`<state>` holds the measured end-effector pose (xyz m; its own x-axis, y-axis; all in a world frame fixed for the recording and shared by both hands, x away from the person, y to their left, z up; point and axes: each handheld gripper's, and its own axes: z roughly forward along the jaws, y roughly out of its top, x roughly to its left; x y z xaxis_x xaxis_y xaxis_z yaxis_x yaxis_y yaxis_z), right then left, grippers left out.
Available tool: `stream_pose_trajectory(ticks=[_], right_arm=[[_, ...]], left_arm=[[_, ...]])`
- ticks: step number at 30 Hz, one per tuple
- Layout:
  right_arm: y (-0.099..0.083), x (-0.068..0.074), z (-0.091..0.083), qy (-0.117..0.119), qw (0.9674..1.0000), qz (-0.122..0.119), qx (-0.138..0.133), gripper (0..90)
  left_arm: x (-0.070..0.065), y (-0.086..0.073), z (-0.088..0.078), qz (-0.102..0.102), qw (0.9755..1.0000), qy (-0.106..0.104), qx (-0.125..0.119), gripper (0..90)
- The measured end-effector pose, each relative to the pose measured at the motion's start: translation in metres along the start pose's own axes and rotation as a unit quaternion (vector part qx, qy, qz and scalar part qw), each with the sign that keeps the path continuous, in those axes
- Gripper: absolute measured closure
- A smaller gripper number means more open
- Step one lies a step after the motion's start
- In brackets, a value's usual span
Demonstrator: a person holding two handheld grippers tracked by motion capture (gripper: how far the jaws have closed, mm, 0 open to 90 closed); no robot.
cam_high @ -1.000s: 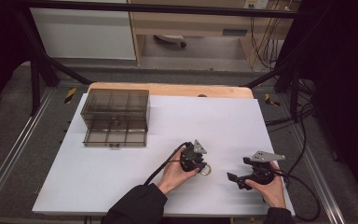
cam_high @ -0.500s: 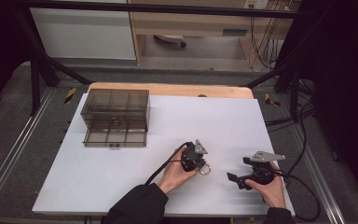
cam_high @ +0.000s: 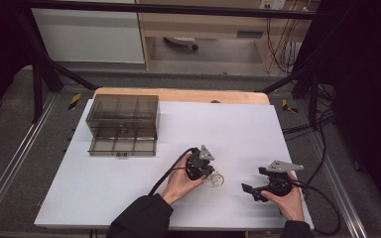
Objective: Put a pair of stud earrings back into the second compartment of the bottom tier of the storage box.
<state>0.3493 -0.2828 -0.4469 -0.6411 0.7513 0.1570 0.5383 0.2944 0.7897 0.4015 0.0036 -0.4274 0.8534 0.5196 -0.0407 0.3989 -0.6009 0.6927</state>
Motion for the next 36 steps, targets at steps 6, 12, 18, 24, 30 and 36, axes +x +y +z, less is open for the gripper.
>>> stream_pose_trajectory(ticks=[6, 12, 18, 24, 30, 36], right_arm=[[0.000, 0.000, 0.000, -0.001, 1.0000, 0.001, 0.001, 1.0], [0.000, 0.000, 0.000, -0.001, 1.0000, 0.002, 0.002, 0.9], [0.000, 0.000, 0.000, -0.001, 1.0000, 0.002, 0.003, 0.9], [0.000, 0.000, 0.000, -0.002, 1.0000, 0.004, 0.003, 0.9], [0.000, 0.000, 0.000, -0.002, 1.0000, 0.004, 0.003, 0.9], [0.000, 0.000, 0.000, -0.002, 1.0000, 0.003, 0.002, 0.9]], left_arm=[[0.012, -0.010, -0.019, -0.017, 0.9998, 0.005, -0.006, 86.5], [0.026, -0.021, -0.040, -0.029, 0.9994, 0.015, -0.007, 86.5], [0.041, -0.034, -0.059, -0.042, 0.9986, 0.032, -0.006, 86.5], [0.054, -0.047, -0.075, -0.052, 0.9976, 0.046, -0.007, 86.5], [0.068, -0.060, -0.093, -0.070, 0.9961, 0.054, -0.009, 86.5], [0.081, -0.071, -0.109, -0.084, 0.9942, 0.067, -0.011, 86.4]])
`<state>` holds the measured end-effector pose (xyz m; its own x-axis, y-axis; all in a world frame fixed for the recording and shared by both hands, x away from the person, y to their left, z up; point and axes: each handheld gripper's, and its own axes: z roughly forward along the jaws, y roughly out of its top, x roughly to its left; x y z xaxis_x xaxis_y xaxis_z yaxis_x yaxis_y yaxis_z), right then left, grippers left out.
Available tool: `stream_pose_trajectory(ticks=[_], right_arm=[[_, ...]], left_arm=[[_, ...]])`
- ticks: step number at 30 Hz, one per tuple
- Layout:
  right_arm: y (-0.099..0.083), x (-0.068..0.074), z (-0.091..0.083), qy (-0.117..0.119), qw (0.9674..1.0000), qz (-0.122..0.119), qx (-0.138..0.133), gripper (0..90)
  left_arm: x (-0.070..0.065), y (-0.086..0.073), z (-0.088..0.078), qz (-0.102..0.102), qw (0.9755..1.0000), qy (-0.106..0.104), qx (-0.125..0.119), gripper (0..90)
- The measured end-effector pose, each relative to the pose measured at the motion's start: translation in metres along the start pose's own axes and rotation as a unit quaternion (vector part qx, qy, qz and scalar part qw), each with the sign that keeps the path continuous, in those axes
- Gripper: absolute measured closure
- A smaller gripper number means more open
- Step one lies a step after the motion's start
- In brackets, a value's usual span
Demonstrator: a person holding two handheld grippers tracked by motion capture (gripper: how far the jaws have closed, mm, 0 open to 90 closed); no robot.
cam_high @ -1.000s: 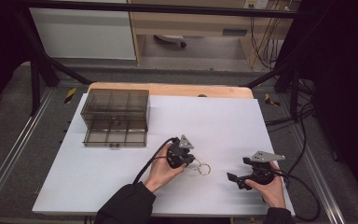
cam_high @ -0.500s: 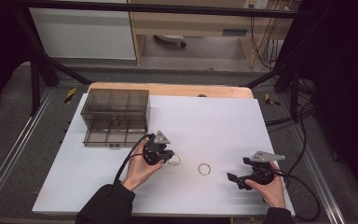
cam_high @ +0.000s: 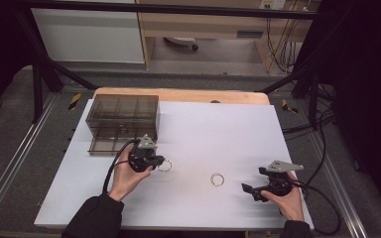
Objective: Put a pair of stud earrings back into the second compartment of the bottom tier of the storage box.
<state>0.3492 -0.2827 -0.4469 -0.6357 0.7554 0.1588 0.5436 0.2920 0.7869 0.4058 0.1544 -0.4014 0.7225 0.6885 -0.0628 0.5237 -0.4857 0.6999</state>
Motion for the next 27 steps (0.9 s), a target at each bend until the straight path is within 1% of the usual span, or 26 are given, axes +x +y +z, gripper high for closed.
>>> stream_pose_trajectory(ticks=[7, 16, 18, 23, 27], right_arm=[[0.000, 0.000, 0.000, -0.001, 1.0000, -0.001, 0.000, 0.9], [0.000, 0.000, 0.000, 0.000, 1.0000, 0.000, -0.001, 0.9], [0.000, 0.000, 0.000, 0.000, 1.0000, 0.000, -0.001, 0.9], [0.000, 0.000, 0.000, 0.000, 1.0000, 0.000, -0.001, 0.9], [0.000, 0.000, 0.000, 0.000, 1.0000, 0.000, -0.001, 0.9]], left_arm=[[0.019, -0.006, -0.016, -0.009, 0.9997, 0.021, -0.001, 86.4], [0.039, -0.007, -0.035, -0.017, 0.9991, 0.038, -0.008, 86.3], [0.043, -0.006, -0.038, -0.019, 0.9989, 0.043, -0.006, 86.3], [0.059, -0.006, -0.043, -0.029, 0.9978, 0.060, 0.000, 86.4], [0.071, -0.007, -0.046, -0.039, 0.9964, 0.075, 0.004, 86.3]])
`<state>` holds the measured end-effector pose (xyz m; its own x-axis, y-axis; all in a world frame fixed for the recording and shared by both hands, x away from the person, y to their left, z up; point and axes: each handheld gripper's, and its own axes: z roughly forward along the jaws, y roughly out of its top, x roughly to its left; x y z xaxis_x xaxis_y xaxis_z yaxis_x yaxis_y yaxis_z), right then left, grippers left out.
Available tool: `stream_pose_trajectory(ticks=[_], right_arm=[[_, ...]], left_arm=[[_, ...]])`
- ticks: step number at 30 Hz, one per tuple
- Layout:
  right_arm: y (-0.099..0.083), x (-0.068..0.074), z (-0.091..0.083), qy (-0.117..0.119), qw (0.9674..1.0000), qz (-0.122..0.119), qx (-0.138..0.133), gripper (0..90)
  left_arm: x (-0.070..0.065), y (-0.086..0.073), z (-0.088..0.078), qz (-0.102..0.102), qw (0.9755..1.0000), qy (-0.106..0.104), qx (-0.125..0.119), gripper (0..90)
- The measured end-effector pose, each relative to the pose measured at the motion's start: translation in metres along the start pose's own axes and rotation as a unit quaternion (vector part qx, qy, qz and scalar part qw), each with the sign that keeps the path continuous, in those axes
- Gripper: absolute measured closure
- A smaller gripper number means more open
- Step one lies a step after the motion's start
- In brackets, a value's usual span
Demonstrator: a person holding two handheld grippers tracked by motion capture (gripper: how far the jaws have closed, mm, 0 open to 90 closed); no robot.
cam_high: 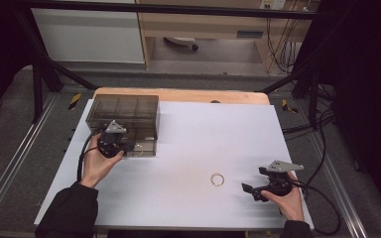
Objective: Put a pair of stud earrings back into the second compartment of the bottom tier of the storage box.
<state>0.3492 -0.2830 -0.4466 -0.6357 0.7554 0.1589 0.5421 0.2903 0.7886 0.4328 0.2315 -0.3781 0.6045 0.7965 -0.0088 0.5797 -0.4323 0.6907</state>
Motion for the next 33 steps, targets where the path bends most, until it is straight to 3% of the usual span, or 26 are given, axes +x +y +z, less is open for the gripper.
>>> stream_pose_trajectory(ticks=[9, 16, 28, 33], right_arm=[[0.000, 0.000, 0.000, -0.001, 1.0000, -0.001, 0.001, 0.8], [0.000, 0.000, 0.000, 0.000, 1.0000, -0.002, 0.001, 0.8], [0.000, 0.000, 0.000, 0.000, 1.0000, -0.001, 0.001, 0.8], [0.000, 0.000, 0.000, 0.001, 1.0000, 0.000, 0.001, 0.8]], left_arm=[[0.024, -0.004, 0.008, -0.019, 0.9991, 0.035, 0.017, 86.3], [0.037, -0.008, 0.018, -0.031, 0.9981, 0.048, 0.025, 86.3], [0.049, -0.017, 0.038, -0.046, 0.9955, 0.072, 0.040, 86.2], [0.049, -0.018, 0.040, -0.045, 0.9957, 0.070, 0.040, 84.8]])
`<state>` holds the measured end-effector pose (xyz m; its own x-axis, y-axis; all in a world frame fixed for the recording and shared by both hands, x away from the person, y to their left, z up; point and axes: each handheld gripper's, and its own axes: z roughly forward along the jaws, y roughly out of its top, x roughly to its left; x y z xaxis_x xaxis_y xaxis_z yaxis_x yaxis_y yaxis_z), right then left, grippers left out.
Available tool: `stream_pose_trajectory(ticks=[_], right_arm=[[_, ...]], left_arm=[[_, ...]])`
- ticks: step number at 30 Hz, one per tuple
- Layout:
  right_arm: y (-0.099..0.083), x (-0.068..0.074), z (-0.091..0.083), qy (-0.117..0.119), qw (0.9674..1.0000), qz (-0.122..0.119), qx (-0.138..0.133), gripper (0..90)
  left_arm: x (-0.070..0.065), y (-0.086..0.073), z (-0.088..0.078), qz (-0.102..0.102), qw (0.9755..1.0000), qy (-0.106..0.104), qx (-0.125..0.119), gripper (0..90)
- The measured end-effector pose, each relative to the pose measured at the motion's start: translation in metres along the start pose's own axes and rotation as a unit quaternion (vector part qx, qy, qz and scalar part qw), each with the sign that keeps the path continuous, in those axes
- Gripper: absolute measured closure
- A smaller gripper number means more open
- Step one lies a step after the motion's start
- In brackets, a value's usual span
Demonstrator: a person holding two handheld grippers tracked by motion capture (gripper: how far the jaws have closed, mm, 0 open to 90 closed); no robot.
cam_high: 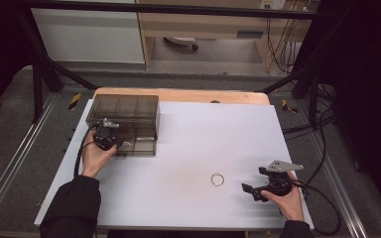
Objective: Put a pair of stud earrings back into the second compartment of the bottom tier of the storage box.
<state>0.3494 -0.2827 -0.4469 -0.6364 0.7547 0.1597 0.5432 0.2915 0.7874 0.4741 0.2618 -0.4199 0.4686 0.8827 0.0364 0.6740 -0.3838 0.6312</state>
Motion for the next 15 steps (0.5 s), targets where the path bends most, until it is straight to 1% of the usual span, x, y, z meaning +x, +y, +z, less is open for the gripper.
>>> stream_pose_trajectory(ticks=[3, 4, 5, 6, 7, 10, 11, 12, 13, 15], right_arm=[[0.000, 0.000, 0.000, 0.000, 1.0000, 0.000, 0.000, 0.8], [0.000, 0.000, 0.000, 0.000, 1.0000, 0.000, 0.000, 0.8], [0.000, 0.000, 0.000, 0.000, 1.0000, 0.000, 0.000, 0.8], [0.000, 0.000, 0.000, 0.000, 1.0000, 0.000, -0.001, 0.8], [0.000, 0.000, 0.000, 0.000, 1.0000, 0.000, -0.001, 0.8], [0.000, 0.000, 0.000, -0.001, 1.0000, 0.000, -0.001, 0.8], [0.000, 0.000, 0.000, 0.000, 1.0000, 0.000, -0.001, 0.8], [0.000, 0.000, 0.000, 0.000, 1.0000, 0.000, -0.001, 0.8], [0.000, 0.000, 0.000, 0.000, 1.0000, 0.000, 0.000, 0.8], [0.000, 0.000, 0.000, 0.000, 1.0000, 0.000, -0.001, 0.8]], left_arm=[[-0.001, 0.001, -0.002, 0.000, 1.0000, -0.002, -0.006, 80.1], [-0.001, 0.001, -0.003, 0.000, 1.0000, -0.003, -0.007, 80.1], [-0.002, 0.001, -0.004, 0.001, 0.9999, -0.002, -0.010, 78.4], [-0.002, 0.001, -0.006, 0.002, 0.9999, -0.003, -0.011, 74.7], [-0.003, 0.001, -0.007, 0.003, 0.9999, -0.005, -0.013, 73.5], [-0.007, 0.001, -0.015, 0.012, 0.9996, -0.003, -0.026, 67.8], [-0.010, 0.000, -0.021, 0.018, 0.9991, -0.007, -0.038, 65.8], [-0.010, 0.000, -0.021, 0.018, 0.9991, -0.007, -0.038, 63.2], [-0.012, -0.001, -0.024, 0.022, 0.9990, -0.009, -0.039, 63.2], [-0.016, -0.003, -0.029, 0.026, 0.9987, -0.015, -0.042, 57.3]])
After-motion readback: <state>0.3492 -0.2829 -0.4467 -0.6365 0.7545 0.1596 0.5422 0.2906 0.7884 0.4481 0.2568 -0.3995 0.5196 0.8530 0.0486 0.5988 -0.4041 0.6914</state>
